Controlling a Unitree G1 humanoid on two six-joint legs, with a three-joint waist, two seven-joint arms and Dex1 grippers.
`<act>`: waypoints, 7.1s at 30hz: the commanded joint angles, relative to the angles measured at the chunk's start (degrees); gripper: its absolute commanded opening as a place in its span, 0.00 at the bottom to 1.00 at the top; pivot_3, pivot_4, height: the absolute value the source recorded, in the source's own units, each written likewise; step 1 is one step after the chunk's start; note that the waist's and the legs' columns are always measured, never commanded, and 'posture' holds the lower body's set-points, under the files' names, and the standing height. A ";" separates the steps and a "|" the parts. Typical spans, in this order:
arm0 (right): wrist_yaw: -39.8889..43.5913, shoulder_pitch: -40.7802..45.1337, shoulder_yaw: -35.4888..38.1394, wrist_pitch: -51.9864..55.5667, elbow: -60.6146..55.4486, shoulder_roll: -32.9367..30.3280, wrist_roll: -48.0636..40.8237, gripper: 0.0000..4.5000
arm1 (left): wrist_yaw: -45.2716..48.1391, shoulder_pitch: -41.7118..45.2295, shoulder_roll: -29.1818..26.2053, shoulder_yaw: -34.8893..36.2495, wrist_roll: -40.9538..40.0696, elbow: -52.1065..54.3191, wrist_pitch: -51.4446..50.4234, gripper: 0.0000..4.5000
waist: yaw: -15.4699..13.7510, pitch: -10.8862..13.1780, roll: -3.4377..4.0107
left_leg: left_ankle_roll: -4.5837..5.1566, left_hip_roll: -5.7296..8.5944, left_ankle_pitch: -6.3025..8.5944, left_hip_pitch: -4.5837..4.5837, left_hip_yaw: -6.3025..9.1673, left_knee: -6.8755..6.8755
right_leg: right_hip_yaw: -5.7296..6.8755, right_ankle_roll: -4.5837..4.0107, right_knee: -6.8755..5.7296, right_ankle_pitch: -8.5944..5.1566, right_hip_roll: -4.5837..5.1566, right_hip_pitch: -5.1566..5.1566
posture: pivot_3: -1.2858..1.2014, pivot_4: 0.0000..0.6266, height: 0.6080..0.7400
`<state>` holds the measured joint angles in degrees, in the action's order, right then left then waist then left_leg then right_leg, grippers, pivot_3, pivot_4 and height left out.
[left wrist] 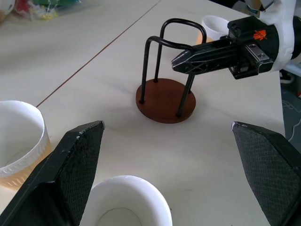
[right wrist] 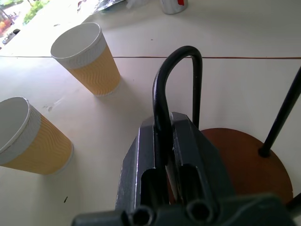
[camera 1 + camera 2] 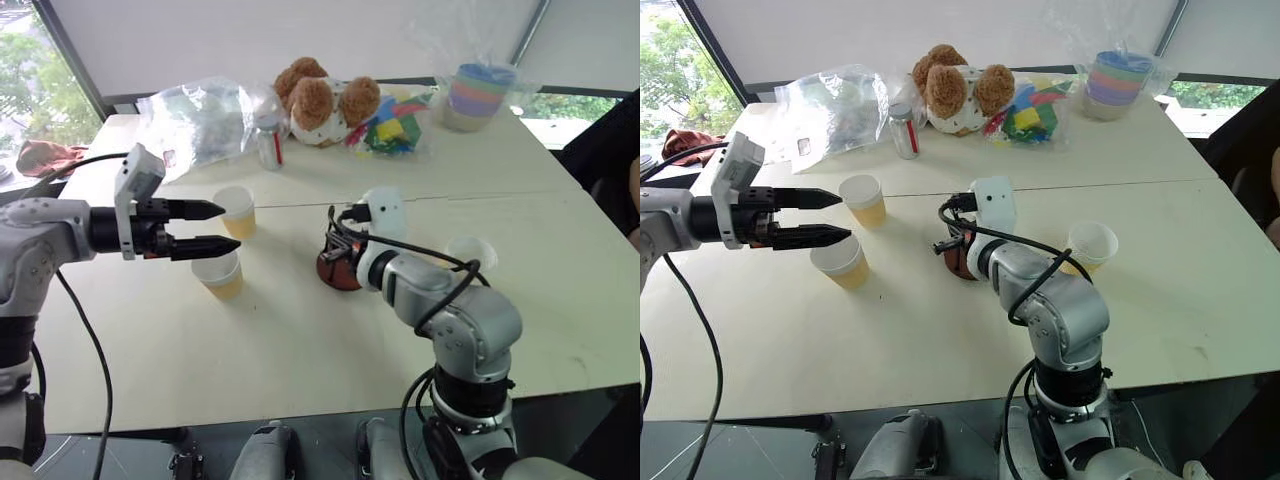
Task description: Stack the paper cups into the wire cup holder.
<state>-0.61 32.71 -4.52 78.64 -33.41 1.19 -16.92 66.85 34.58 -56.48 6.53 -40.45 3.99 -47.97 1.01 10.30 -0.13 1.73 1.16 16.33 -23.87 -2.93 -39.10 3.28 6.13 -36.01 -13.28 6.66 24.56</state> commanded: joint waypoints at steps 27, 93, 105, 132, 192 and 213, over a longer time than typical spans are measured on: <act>42.14 -6.13 34.59 13.86 -16.87 -37.37 -42.01 0.99 | 15.90 5.75 4.12 -9.00 4.00 -4.69 5.06 1.00 | -0.41 0.02 -0.02 | 0.61 0.05 0.35 0.00 0.01 -0.09 | -0.02 0.03 0.29 -0.02 0.07 -0.22 | 0.52 0.24 1.00; 93.11 39.16 -24.75 -59.53 42.40 -54.72 -1.47 0.02 | 6.60 -1.42 1.43 -6.06 5.51 9.70 6.66 1.00 | -0.33 0.18 0.19 | 0.23 0.04 0.14 -0.16 -0.10 -0.19 | -0.03 0.07 0.29 -0.02 0.09 -0.06 | 0.52 0.24 1.00; 93.11 39.66 -22.31 -62.08 46.25 -51.02 2.81 0.99 | 5.90 -1.03 1.85 -6.00 5.34 9.19 6.87 1.00 | -0.36 0.18 0.19 | 0.21 0.04 0.13 -0.16 -0.10 -0.19 | -0.03 0.07 0.20 -0.02 0.09 -0.03 | 0.52 0.24 1.00; 49.66 -2.79 18.96 -17.15 3.64 -43.74 -36.85 0.99 | 16.88 -2.15 -15.40 -8.67 18.12 7.96 18.95 1.00 | -0.58 0.11 0.05 | 0.46 -0.01 0.27 -0.06 -0.12 -0.18 | 0.07 0.07 0.02 -0.03 0.12 -0.05 | 0.52 0.24 1.00; 30.70 -31.50 42.96 -18.96 -11.93 -57.62 -45.57 1.00 | 25.65 58.93 35.68 -48.45 15.53 -65.13 62.16 0.02 | -3.25 0.07 -0.20 | 1.02 0.03 0.58 -0.45 0.01 -1.01 | 0.01 0.27 0.14 0.02 0.11 -0.09 | 0.52 0.24 1.00; 25.89 -32.33 39.34 -23.22 -10.98 -57.32 -46.58 1.00 | 25.65 60.64 37.80 -56.27 14.19 -66.77 63.50 0.13 | -3.24 0.09 -0.22 | 1.06 0.04 0.60 -0.52 0.04 -1.01 | 0.02 0.27 0.23 0.02 0.12 -0.08 | 0.52 0.24 1.00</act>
<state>25.67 0.50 33.90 56.63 -43.56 -56.51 -63.28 92.30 92.97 -18.78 -49.29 -25.50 -62.94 14.72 -2.23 10.39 -0.35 2.79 1.20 16.93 -24.39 -2.89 -40.11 3.30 6.40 -35.78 -13.26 6.78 24.48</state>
